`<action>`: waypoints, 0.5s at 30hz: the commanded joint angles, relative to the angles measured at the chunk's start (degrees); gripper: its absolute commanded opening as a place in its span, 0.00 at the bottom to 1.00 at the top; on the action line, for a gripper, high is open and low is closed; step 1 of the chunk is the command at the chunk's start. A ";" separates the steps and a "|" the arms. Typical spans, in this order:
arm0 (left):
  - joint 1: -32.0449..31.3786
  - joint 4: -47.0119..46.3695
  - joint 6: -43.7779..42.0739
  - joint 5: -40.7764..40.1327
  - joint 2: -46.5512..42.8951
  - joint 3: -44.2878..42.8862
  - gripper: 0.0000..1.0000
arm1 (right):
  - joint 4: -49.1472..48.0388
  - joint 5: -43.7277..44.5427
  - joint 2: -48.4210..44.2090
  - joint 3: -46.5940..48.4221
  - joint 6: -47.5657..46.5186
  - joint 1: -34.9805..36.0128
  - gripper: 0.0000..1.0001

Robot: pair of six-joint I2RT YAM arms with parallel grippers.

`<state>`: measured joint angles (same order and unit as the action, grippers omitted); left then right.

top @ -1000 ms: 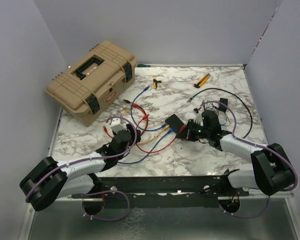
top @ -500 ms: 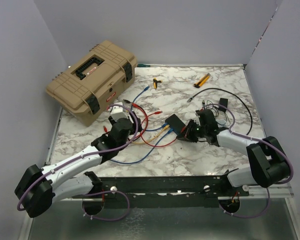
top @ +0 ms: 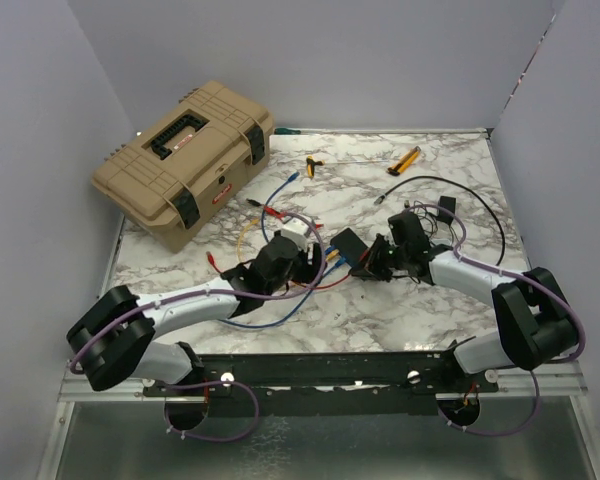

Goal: Insert the plug into the switch port
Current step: Pick up the connector from the center of the board.

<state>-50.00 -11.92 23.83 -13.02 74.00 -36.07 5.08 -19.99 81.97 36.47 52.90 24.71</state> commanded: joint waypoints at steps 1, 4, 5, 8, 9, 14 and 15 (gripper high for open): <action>-6.16 -10.16 -9.61 5.69 5.32 -2.55 0.72 | 4.19 1.18 1.43 2.84 1.79 0.68 0.01; -8.62 -13.61 -12.28 4.88 9.06 -3.06 0.71 | 4.29 0.79 1.32 3.18 2.51 1.07 0.01; -8.92 -14.79 -12.77 4.84 10.11 -3.04 0.70 | 4.20 0.78 1.12 3.23 2.75 1.17 0.01; -9.56 -17.22 -13.85 4.34 12.66 -2.73 0.67 | 4.59 0.63 0.76 3.52 2.74 1.38 0.01; -9.63 -17.39 -14.08 4.09 13.66 -2.77 0.66 | 4.83 0.57 0.61 3.64 2.65 1.39 0.01; -10.22 -17.48 -16.19 3.66 17.13 -2.69 0.59 | 5.11 0.50 -0.44 3.56 2.48 1.39 0.01; -10.55 -17.44 -16.78 3.51 17.63 -2.64 0.57 | 4.99 0.52 -0.56 3.54 2.41 1.38 0.01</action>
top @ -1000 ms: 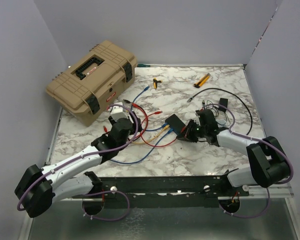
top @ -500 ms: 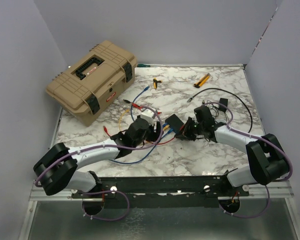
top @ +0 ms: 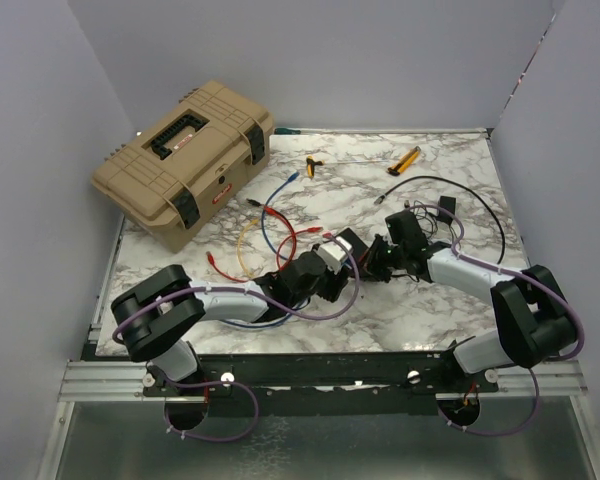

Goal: Insert the plug into the switch port
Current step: Pick up the connector from the center of the board.

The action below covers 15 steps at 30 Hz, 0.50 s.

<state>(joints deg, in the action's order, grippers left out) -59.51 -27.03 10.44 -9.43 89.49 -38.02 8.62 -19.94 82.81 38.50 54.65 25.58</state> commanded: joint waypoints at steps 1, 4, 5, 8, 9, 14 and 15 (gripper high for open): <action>-1.31 -2.33 -3.88 -0.33 2.51 -0.55 0.55 | 1.44 0.42 -1.49 1.48 0.70 0.52 0.01; -1.68 -2.33 -4.33 0.15 2.95 0.23 0.51 | 1.15 0.34 -1.83 1.21 0.87 0.52 0.01; -1.71 -2.33 -4.44 0.32 3.13 0.41 0.51 | 1.14 0.19 -1.91 1.21 0.93 0.52 0.01; -2.28 -2.33 -4.80 0.54 3.89 0.37 0.51 | 0.83 -0.12 -1.95 1.09 1.13 0.52 0.01; -2.40 -2.33 -5.03 0.29 4.48 0.06 0.51 | 0.72 -0.32 -1.99 1.05 1.22 0.52 0.01; -2.81 -2.33 -5.35 -2.53 8.32 -2.24 0.43 | -0.23 -1.24 -2.40 0.67 1.51 0.58 0.01; -2.82 -2.45 -5.32 -3.45 8.82 -2.50 0.38 | -0.50 -1.38 -2.65 0.50 1.51 0.58 0.01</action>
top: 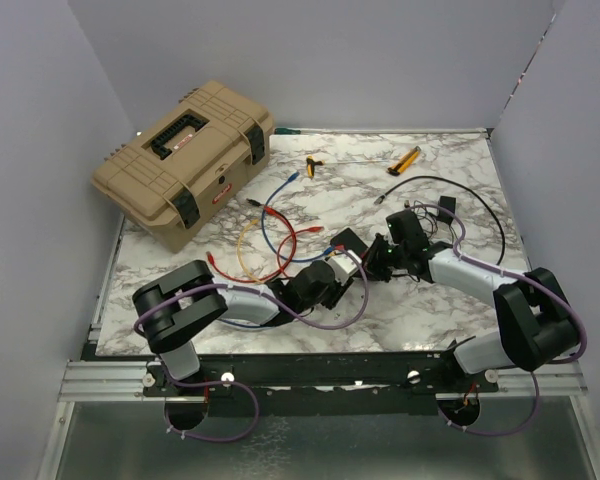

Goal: Insert the plug into the switch port
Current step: Pick up the connector from the center of the board.

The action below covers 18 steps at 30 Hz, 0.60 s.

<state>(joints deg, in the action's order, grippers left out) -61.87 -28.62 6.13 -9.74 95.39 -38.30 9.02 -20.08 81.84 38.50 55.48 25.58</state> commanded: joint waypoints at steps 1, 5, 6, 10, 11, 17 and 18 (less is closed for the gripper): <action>-0.45 -1.09 -0.99 -3.73 3.26 -2.36 0.34 | -1.19 -1.35 -1.99 0.37 0.68 0.60 0.01; -0.44 -1.27 -0.95 -4.84 2.67 -2.04 0.08 | -2.10 -1.66 -2.94 0.10 -0.47 0.60 0.01; -0.45 -1.26 -0.67 -4.85 1.93 -1.51 0.00 | -2.00 -1.45 -3.19 0.27 -1.04 0.54 0.01; -0.29 -1.28 0.23 -4.22 -1.55 1.15 0.00 | -3.49 -0.90 -4.82 0.42 -4.10 0.52 0.09; -0.20 -1.10 0.48 -4.11 -2.44 1.77 0.00 | -3.78 -0.74 -5.19 0.58 -5.24 0.51 0.11; 1.01 1.10 2.96 -2.23 -7.54 5.22 0.00 | -5.62 0.30 -7.50 1.18 -10.14 0.37 0.37; 1.10 1.52 3.12 -1.92 -8.73 5.66 0.00 | -5.96 0.58 -7.97 1.22 -10.88 0.28 0.41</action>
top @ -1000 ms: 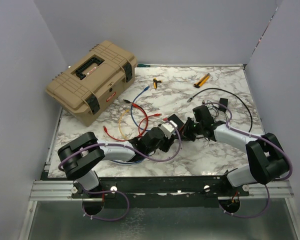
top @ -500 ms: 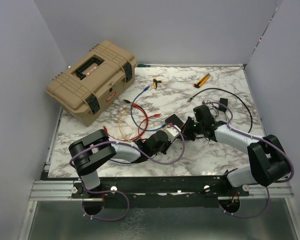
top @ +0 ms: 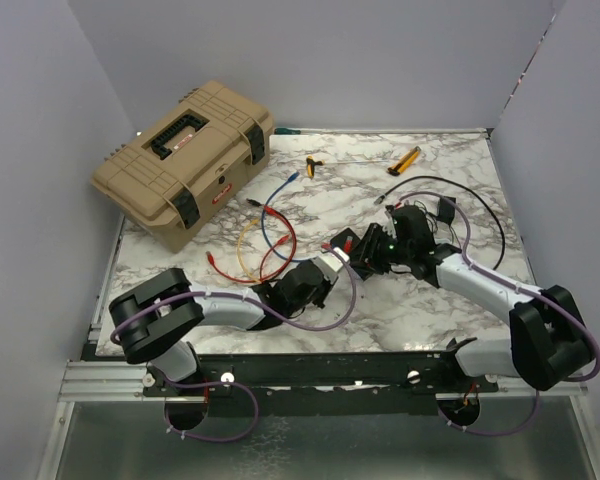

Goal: Insert the plug into the switch port
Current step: Pick up the connector from the center of the board.

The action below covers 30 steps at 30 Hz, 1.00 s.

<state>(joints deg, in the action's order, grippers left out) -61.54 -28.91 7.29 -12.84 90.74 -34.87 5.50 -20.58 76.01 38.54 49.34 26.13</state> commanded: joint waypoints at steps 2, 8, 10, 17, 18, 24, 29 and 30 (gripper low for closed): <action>0.89 2.60 2.16 1.67 -5.75 3.08 0.00 | -2.78 1.96 -3.22 1.16 -6.38 -0.71 0.48; 1.27 3.85 1.88 5.38 -9.19 5.34 0.00 | -9.72 -1.35 -6.96 -1.67 -12.13 -4.20 0.62; 1.50 3.86 1.90 7.15 -9.82 5.77 0.00 | -12.87 -4.12 -7.79 -2.73 -14.69 -4.76 0.62; 1.81 4.20 1.23 11.28 -10.50 5.50 0.00 | -23.00 -14.46 -10.13 -6.87 -23.54 -4.77 0.63; 1.85 4.69 1.04 11.88 -10.71 5.35 0.00 | -23.56 -15.36 -10.44 -7.36 -25.20 -4.77 0.62; 2.42 8.08 0.09 16.98 -13.06 4.88 0.00 | -22.95 -21.48 -11.85 -7.83 -34.71 -4.86 0.61; 2.86 11.09 -1.77 20.93 -17.32 5.62 0.00 | -25.83 -27.15 -13.08 -11.09 -39.62 -4.86 0.59; 2.86 11.01 -2.08 22.00 -18.52 6.22 0.00 | -28.46 -28.62 -13.04 -12.48 -39.09 -4.86 0.59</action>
<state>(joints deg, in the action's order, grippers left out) -59.02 -19.99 7.60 2.87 76.51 -29.50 -16.82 -41.52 63.92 30.28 14.98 21.30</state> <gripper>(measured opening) 0.023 0.595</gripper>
